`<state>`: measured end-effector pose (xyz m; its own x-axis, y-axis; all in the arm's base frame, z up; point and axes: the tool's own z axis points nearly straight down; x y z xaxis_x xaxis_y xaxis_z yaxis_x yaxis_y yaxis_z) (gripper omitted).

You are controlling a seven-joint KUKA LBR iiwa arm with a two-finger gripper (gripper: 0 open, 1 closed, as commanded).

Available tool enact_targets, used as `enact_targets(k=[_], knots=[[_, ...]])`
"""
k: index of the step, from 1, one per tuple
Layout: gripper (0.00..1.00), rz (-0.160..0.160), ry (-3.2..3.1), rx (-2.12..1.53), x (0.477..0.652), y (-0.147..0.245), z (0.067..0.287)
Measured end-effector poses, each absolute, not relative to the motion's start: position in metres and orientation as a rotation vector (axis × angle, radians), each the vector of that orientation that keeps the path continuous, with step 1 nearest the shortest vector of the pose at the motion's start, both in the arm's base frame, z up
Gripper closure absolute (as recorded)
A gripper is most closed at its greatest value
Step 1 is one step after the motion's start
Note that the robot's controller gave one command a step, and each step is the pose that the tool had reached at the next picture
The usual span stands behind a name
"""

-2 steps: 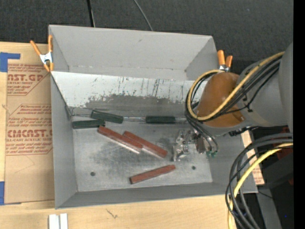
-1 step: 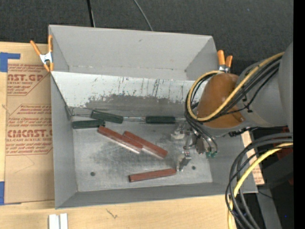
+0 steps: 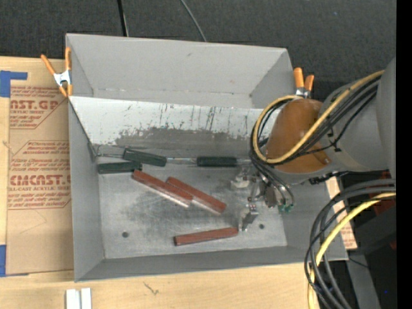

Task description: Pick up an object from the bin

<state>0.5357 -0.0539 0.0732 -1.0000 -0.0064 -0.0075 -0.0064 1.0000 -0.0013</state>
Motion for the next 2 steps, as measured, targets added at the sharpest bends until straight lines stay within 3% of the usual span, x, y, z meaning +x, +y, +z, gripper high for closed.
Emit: enact_targets(k=[1, 2], knots=[[1.0, 0.0, 3.128, -0.004, 0.5232, 0.0119, 0.0764], [1.0, 0.0, 3.128, -0.003, 0.5232, 0.0119, 0.0764]])
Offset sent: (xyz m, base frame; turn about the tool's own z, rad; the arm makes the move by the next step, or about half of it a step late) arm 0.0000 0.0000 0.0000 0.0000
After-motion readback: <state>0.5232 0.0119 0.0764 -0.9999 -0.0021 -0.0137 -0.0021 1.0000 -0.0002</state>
